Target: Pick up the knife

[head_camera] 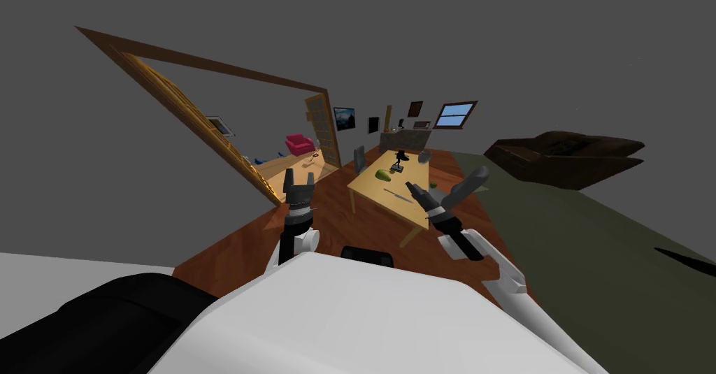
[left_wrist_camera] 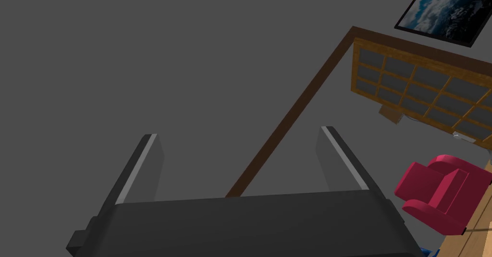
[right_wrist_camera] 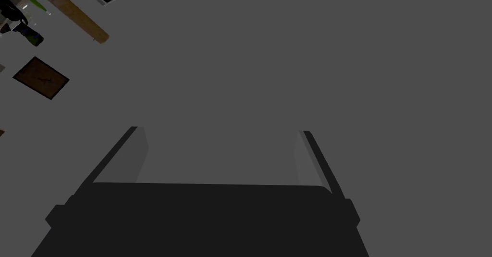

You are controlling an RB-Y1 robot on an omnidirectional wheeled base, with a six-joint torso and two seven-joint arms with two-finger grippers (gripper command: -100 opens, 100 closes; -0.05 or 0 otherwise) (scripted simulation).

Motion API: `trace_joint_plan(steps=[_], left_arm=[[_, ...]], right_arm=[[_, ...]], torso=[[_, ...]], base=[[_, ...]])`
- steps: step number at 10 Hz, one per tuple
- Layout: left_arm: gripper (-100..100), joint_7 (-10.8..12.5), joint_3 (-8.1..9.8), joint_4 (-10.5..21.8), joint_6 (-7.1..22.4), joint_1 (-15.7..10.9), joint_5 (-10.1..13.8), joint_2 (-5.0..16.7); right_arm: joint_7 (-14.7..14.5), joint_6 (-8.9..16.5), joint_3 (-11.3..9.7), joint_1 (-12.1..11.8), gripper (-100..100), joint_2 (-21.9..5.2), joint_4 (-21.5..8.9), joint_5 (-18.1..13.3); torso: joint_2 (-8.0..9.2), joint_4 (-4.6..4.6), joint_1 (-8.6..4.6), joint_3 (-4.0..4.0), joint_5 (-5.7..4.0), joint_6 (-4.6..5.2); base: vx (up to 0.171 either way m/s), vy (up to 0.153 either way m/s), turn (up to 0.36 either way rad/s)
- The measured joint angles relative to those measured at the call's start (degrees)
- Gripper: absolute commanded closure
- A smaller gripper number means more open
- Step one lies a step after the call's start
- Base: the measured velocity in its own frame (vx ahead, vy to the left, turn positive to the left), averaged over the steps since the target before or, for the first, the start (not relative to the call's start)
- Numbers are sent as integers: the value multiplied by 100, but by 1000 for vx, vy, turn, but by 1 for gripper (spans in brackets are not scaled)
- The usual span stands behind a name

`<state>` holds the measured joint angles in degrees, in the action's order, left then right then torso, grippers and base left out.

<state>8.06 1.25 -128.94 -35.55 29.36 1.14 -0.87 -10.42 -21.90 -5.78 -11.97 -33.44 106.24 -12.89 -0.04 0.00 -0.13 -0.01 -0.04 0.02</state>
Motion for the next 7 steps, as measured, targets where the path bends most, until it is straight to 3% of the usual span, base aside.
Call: trace_joint_plan(steps=[7], left_arm=[[0, 0, 0, 0, 0, 0, 0, 0]], right_arm=[[-209, -60, -356, 332, -100, -754, -1208, -419]], torso=[[-18, -4, 6, -10, 2, -2]], base=[[17, -1, 130]])
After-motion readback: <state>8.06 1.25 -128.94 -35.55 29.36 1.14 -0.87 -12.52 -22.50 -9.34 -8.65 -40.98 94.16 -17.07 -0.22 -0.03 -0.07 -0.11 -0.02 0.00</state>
